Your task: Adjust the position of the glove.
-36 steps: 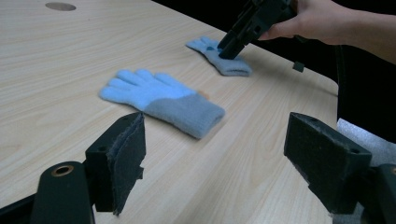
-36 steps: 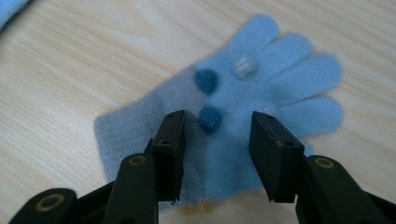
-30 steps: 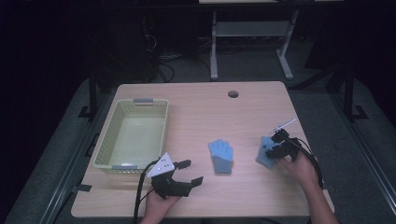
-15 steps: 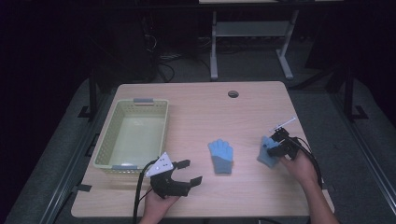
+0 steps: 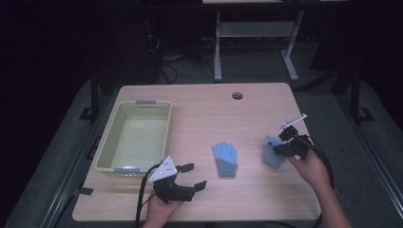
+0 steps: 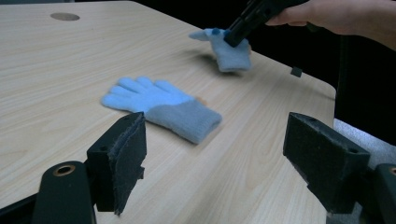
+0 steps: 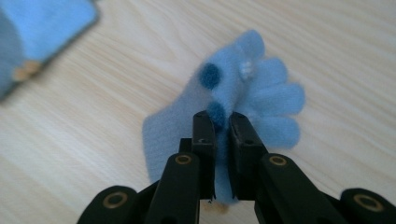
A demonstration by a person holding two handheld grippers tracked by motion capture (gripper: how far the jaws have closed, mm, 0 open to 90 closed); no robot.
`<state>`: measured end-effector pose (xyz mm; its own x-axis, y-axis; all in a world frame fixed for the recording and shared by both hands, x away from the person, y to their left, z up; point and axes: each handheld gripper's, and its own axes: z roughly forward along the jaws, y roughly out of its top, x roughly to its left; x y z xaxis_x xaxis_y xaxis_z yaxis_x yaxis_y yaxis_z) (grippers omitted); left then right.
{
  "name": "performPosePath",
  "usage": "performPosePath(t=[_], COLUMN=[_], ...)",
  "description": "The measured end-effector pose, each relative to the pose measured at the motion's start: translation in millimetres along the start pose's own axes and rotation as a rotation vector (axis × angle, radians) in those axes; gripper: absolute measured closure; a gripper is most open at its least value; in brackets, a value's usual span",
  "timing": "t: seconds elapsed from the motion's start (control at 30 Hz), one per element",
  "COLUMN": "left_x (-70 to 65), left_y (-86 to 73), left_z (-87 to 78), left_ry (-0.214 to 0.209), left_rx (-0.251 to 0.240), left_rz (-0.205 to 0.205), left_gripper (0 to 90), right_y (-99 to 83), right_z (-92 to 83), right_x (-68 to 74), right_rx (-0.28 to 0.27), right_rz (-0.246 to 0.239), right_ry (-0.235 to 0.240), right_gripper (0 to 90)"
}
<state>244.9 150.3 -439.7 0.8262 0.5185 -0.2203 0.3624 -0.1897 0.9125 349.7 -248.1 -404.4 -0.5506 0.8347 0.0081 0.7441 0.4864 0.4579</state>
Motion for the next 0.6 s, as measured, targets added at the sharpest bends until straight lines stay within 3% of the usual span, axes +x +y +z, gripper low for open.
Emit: performPosePath(t=[0.33, 0.57, 0.6], left_x=[3.7, 3.4, 3.3], left_y=[0.6, -0.5, 0.2], left_z=[-3.4, -2.2, -2.5], left_ry=[0.004, 0.003, 0.003], left_rx=[-0.015, -0.007, -0.008], left_rz=[-0.013, -0.019, -0.013], left_gripper=[21.0, 21.0, 21.0], right_y=[20.4, 36.0, 40.3], right_z=[-21.6, -27.3, -27.4], right_x=[19.3, 38.7, 46.5], right_rx=[-0.051, -0.077, -0.079], right_rz=[-0.075, -0.134, -0.162], right_ry=[0.026, 0.059, 0.069], right_gripper=[82.5, 82.4, 82.4])
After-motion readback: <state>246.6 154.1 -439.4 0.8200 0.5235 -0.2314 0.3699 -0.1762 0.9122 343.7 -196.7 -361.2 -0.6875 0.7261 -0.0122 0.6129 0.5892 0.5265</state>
